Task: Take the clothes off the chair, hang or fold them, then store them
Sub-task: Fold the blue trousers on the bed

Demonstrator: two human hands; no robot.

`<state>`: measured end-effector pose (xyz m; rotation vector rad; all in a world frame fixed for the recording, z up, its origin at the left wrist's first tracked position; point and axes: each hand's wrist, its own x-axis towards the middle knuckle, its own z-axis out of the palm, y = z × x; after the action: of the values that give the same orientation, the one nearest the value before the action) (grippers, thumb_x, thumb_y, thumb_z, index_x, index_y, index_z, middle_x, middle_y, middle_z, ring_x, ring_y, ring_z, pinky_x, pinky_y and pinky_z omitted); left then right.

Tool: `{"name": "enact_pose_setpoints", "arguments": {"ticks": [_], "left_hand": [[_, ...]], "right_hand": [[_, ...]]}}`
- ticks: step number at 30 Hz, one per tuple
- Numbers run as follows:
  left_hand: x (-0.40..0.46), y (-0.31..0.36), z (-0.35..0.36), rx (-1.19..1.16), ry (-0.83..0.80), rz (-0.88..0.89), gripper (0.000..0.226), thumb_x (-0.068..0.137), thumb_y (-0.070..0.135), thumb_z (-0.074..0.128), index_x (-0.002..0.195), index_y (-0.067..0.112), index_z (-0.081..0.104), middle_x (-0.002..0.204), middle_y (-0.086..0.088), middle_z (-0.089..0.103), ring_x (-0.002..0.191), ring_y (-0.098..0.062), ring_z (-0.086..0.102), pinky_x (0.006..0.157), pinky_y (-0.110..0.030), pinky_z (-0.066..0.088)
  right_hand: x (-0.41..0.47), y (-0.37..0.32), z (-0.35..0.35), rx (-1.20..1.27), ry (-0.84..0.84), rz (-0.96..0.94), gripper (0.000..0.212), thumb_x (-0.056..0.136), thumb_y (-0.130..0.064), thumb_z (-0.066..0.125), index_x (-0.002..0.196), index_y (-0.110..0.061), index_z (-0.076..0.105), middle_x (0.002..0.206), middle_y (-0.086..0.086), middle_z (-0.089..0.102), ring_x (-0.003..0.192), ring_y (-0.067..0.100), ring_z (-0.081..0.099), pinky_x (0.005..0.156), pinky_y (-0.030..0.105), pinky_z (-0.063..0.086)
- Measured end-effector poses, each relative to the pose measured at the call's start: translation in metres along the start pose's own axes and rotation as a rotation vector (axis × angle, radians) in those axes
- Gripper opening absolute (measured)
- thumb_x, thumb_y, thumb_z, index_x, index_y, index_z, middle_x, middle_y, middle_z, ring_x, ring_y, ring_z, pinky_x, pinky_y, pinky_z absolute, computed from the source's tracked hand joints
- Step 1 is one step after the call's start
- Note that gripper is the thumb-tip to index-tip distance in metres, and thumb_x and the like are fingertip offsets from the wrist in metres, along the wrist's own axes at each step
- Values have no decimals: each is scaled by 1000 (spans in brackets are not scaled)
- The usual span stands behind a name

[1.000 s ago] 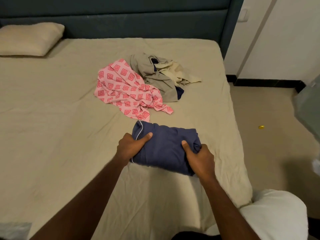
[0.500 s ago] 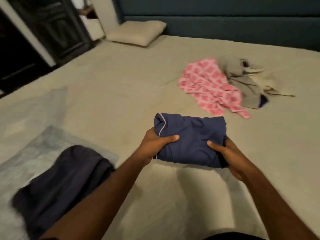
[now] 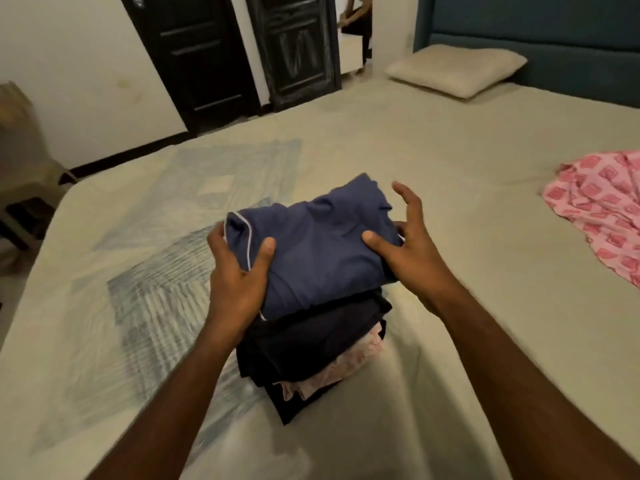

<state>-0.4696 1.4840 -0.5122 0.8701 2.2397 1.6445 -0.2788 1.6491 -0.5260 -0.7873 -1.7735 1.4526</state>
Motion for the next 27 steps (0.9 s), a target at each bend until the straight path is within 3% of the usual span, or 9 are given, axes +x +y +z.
{"name": "enact_pose_setpoints", "arguments": {"ticks": [3, 6, 9, 11, 14, 16, 19, 23, 27], "left_hand": [[1, -36, -16, 249, 16, -116, 78, 93, 49, 64, 154, 30, 20, 138, -17, 57, 118, -40, 60, 92, -42, 49], [-2, -63, -18, 612, -132, -134, 84, 93, 55, 61, 159, 38, 12, 155, -22, 30, 129, -47, 48, 101, -54, 45], [5, -55, -10, 900, -174, 14, 71, 94, 57, 55, 156, 45, 24, 164, -16, 6, 143, -46, 25, 107, -64, 36], [10, -37, -3, 976, -139, 162, 63, 93, 51, 62, 150, 41, 40, 165, -14, 9, 144, -43, 20, 105, -64, 31], [17, -1, 26, 908, -108, 411, 37, 89, 44, 70, 122, 25, 68, 146, -12, 48, 133, -39, 38, 97, -58, 36], [21, 20, 62, 808, -185, 490, 28, 91, 44, 69, 105, 20, 71, 124, -7, 64, 119, -33, 50, 92, -52, 40], [23, 41, 131, 626, -376, 528, 27, 92, 46, 69, 97, 19, 71, 105, -1, 70, 105, -25, 60, 91, -45, 47], [17, 61, 236, 438, -576, 507, 23, 87, 43, 74, 82, 21, 68, 80, 9, 68, 79, -15, 65, 74, -33, 53], [-3, 73, 339, 366, -757, 487, 27, 84, 43, 76, 73, 22, 64, 73, 10, 65, 72, -14, 64, 68, -29, 53]], "right_hand": [[16, 23, 35, -384, -178, -20, 71, 88, -42, 62, 154, -41, 35, 142, 1, 56, 129, 19, 56, 108, 36, 46], [7, 59, 52, -653, -362, 139, 57, 93, -45, 58, 148, -36, 49, 139, 13, 51, 128, 32, 52, 109, 37, 41], [0, 73, 50, -688, -308, 128, 49, 100, -41, 57, 148, -36, 50, 138, 13, 49, 127, 33, 50, 108, 40, 42], [3, 69, 43, -716, -264, 74, 46, 98, -44, 60, 143, -36, 55, 134, 9, 50, 124, 31, 51, 107, 40, 43], [11, 55, 21, -695, -180, 33, 37, 96, -40, 62, 133, -33, 63, 131, 5, 54, 122, 25, 53, 102, 34, 41], [16, 48, -2, -703, -89, 45, 32, 97, -39, 62, 128, -31, 65, 130, 3, 57, 122, 22, 54, 100, 33, 41], [20, 49, -47, -724, 34, 113, 28, 95, -41, 64, 122, -31, 65, 125, 0, 60, 117, 21, 56, 98, 38, 47], [14, 64, -129, -751, 235, 220, 23, 93, -38, 64, 115, -30, 65, 120, -2, 63, 115, 20, 57, 94, 41, 51], [-9, 88, -211, -752, 461, 350, 15, 91, -34, 63, 105, -29, 66, 111, -4, 67, 108, 21, 61, 92, 42, 53]]}}
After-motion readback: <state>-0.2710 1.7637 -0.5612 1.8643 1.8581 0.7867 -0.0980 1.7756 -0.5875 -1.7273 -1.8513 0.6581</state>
